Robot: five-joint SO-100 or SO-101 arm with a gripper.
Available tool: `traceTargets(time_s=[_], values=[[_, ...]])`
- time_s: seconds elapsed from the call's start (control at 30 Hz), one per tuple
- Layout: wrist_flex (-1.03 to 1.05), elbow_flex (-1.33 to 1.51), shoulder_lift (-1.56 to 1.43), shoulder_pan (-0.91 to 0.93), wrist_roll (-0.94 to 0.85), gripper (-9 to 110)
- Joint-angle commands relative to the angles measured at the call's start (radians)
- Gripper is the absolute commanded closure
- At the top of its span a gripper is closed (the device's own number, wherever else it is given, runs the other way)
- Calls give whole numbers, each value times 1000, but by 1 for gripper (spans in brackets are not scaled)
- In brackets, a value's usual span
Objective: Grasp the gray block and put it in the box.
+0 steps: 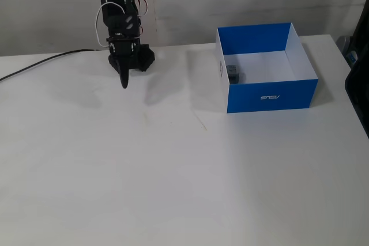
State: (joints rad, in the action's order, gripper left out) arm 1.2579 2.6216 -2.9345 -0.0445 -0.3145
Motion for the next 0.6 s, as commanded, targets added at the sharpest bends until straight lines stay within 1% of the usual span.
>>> traceTargets(time_s=[0.0,0.4,0.47,0.57], values=[[-72,17,-28,-29,-23,101],[-252,255,-213,-58,-86,101],[-264,311,-278,-58,-87,101],[-233,417,-456,-58,-107,101]])
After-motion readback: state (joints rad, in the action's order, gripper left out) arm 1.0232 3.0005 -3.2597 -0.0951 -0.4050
